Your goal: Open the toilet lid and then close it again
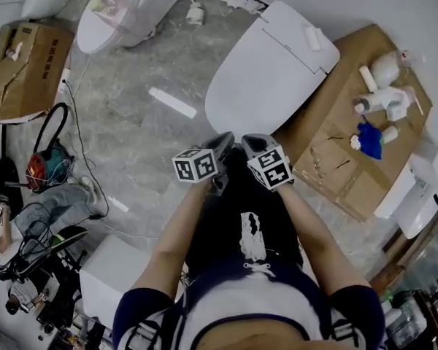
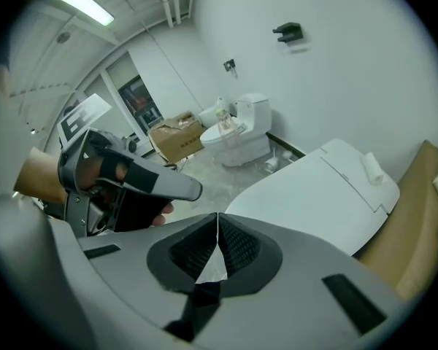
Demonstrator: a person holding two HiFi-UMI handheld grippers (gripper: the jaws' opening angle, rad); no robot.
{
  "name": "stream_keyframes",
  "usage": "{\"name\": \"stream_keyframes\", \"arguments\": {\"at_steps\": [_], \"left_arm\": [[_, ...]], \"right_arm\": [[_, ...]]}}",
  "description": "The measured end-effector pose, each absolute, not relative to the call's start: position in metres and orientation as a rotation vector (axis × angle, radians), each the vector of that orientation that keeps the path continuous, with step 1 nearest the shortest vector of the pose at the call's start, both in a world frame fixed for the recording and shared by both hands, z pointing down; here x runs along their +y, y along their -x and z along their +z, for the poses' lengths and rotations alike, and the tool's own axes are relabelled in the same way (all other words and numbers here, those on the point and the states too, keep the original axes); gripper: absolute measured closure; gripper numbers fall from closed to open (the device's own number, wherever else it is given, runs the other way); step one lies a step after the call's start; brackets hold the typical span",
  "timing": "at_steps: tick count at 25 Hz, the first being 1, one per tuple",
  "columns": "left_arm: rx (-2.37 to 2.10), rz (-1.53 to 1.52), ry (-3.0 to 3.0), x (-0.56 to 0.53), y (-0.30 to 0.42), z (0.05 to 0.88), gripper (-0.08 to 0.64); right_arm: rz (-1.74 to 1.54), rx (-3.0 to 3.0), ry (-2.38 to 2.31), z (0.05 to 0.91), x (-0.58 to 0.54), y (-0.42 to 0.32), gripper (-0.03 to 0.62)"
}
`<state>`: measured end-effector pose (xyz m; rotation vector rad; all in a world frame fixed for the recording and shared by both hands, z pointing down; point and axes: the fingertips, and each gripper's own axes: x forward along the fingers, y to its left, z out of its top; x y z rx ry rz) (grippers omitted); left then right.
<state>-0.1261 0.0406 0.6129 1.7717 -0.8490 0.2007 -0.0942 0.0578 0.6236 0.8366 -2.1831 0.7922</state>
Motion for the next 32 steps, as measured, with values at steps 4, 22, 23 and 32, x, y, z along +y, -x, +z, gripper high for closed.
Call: {"name": "stream_keyframes", "arguments": {"at_steps": [4, 22, 23, 32], "left_arm": [[-0.846, 0.199, -1.883, 0.033, 0.126, 0.567, 0.554], [-0.776, 0.234, -2.070, 0.048, 0.117, 0.510, 0.554], [-0.772, 0.230, -2.076, 0.048, 0.115, 0.508, 0.554], [-0.747, 0.190, -2.092, 0.051, 0.106, 0.502, 0.554]], "right_arm": [[0.798, -2.233, -0.913, 0.579, 0.042, 0.085, 0.581], [0.747, -2.295, -1.012, 0.509, 0.052, 0.073, 0.583], [0.744, -2.294, -1.016, 0.508, 0.052, 0.072, 0.583], [0.713, -2.298, -1.039, 0.498, 0.055, 0.070, 0.583]]}}
